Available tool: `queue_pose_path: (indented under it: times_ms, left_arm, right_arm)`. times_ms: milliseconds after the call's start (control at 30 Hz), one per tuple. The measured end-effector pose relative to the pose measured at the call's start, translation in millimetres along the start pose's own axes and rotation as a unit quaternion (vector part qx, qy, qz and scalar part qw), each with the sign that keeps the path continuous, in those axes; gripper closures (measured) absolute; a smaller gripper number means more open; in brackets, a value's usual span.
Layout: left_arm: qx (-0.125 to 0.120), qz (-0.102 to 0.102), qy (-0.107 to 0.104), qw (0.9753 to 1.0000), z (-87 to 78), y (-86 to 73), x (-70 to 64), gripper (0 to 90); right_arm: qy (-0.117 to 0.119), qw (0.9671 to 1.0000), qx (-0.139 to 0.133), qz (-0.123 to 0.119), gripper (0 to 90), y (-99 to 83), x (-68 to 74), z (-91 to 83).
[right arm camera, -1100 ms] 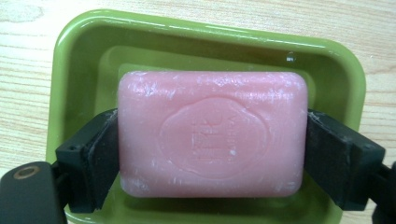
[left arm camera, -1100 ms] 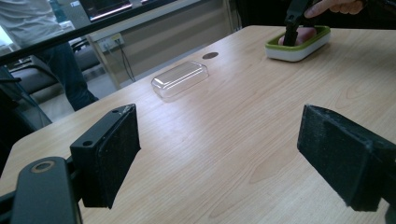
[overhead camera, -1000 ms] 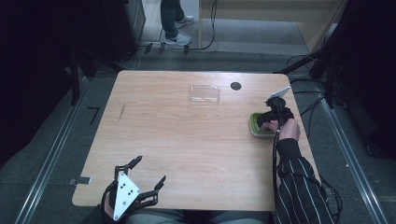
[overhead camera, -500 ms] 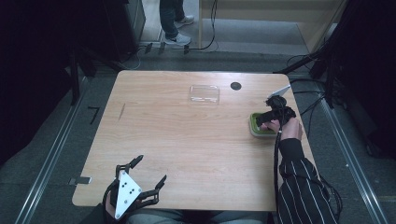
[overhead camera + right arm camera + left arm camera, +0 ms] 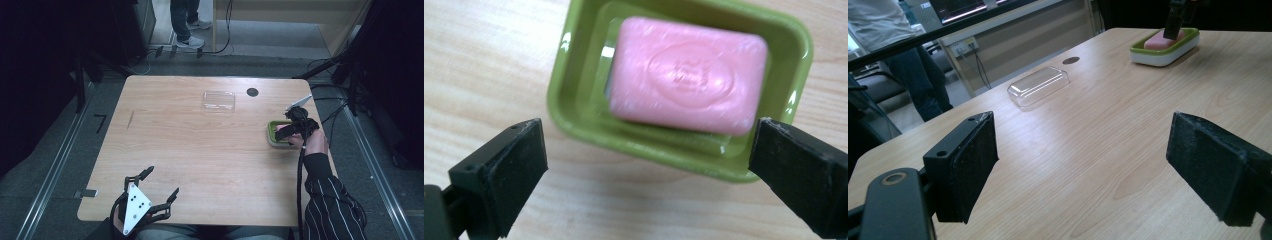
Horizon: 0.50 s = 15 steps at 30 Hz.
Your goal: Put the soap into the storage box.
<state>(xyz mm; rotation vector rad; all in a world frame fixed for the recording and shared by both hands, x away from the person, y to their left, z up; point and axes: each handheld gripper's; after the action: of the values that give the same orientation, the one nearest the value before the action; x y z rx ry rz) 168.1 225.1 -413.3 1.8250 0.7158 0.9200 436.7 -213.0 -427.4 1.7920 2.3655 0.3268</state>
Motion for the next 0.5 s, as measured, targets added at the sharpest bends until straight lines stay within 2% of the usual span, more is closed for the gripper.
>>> queue_pose_path:
  times_ms: [500]
  left_arm:
    - [0.0,0.0,0.001,1.0,-0.1,-0.1,0.3,13.6]
  right_arm:
    - [0.012,0.9983,0.015,-0.055,1.3,-29.6,24.3,-12.2]
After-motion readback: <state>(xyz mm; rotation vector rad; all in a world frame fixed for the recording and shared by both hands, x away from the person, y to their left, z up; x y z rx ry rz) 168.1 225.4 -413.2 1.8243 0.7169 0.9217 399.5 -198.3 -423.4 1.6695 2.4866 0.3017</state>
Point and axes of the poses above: each handheld gripper's, and its own axes: z roughly forward along the jaws, y roughly out of its top, x roughly to its left, and after that the axes turned 1 degree about -y, right-handed
